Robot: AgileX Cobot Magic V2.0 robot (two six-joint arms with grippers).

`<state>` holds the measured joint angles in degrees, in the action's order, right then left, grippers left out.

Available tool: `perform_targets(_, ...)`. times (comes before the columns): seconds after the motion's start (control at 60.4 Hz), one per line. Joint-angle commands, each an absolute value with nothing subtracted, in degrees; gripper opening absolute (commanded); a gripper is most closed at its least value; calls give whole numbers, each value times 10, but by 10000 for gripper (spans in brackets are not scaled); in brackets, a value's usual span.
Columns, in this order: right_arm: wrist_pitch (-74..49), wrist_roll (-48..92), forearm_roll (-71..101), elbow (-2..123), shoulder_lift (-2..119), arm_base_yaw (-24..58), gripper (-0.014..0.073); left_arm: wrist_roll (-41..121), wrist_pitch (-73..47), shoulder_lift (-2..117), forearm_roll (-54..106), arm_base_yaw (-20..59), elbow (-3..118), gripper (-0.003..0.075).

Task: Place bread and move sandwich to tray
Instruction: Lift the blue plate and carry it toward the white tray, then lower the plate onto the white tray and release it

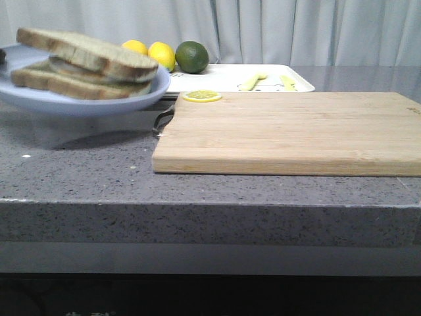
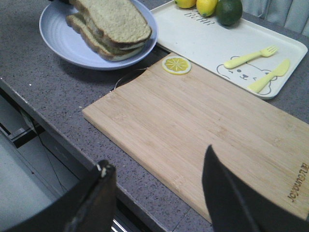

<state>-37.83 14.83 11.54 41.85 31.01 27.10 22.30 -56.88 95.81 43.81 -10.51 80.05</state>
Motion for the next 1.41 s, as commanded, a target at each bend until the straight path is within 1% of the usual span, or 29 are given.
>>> perform_targets(0.0,-331,155,121,434,312,269,422,219,-554,935,522,-100,838,-18)
perform_targets(0.298,-331,155,121,434,312,269,422,211,-528,976,558,-49,916,-18)
perform_targets(0.563,-331,155,121,434,312,269,422,149,-515,1069,558,-10,1033,-18)
perform_targets(0.811,-331,155,121,434,312,269,422,121,-510,1155,558,4,1131,-18)
perform_targets(0.96,-331,155,121,434,312,269,422,106,-480,1188,558,8,1156,-18)
perform_targets(1.208,-331,155,121,434,312,269,422,105,-461,1214,553,8,1156,-17)
perform_targets(1.307,-331,155,121,434,312,269,422,105,-458,1216,551,8,1156,7)
perform_targets(1.34,-331,155,121,434,312,269,422,105,-458,1216,551,8,1156,27)
perform_targets(1.39,-331,155,121,434,312,269,422,105,-458,1216,551,8,1156,80)
